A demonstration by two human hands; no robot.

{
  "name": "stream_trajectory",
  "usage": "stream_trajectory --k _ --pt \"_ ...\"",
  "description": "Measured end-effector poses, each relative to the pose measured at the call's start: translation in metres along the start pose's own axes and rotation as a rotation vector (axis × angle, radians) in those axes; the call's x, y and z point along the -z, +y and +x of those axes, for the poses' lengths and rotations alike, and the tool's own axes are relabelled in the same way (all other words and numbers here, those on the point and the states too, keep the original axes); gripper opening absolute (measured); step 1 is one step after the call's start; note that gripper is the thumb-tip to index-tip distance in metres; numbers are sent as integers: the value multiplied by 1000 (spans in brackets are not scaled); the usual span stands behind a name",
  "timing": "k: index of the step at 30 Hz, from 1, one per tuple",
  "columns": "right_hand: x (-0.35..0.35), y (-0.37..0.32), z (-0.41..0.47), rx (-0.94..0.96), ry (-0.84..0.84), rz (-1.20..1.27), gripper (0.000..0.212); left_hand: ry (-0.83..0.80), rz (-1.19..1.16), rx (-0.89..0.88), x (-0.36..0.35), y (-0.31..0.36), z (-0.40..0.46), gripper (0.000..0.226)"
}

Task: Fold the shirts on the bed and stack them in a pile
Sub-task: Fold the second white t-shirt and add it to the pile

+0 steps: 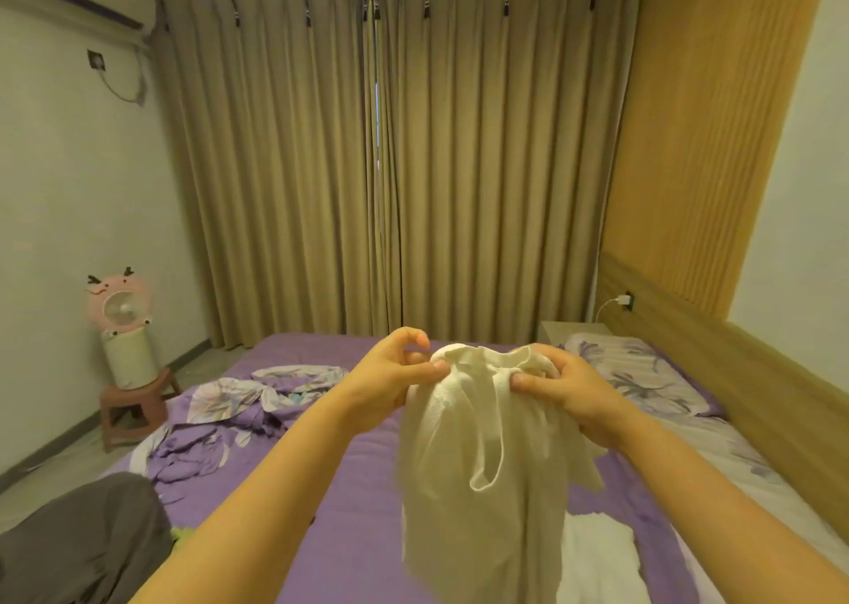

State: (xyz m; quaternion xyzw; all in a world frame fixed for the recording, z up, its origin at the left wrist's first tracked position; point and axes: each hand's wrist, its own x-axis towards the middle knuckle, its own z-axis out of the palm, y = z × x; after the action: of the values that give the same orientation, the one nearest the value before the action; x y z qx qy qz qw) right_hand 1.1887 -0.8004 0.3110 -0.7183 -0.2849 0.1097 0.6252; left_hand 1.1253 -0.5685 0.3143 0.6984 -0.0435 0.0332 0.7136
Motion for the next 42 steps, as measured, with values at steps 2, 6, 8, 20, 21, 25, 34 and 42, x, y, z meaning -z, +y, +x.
stream_trajectory --k 2,6,8,20,21,25,34,42 --pt "-9 -9 -2 51 -1 -3 26 7 -28 -22 -11 5 3 21" --pt "-27 -15 2 60 -9 -32 47 -31 -32 -92 -22 10 6 10" --pt "-33 -14 3 62 -4 -19 39 -47 -3 -104 -20 10 4 4" --pt "-72 1 21 26 182 204 22 237 587 -485 7 -48 -35 31" --pt "-74 0 24 24 181 212 21 227 595 -488 10 -52 -36 32" --pt "-79 1 32 8 182 155 19 251 403 -342 21 -51 -25 27" --pt "-42 10 26 -172 152 14 23 330 408 -220 73 -33 -1 13" --pt "-9 15 11 -308 64 -79 21 382 592 -252 92 -14 11 23"
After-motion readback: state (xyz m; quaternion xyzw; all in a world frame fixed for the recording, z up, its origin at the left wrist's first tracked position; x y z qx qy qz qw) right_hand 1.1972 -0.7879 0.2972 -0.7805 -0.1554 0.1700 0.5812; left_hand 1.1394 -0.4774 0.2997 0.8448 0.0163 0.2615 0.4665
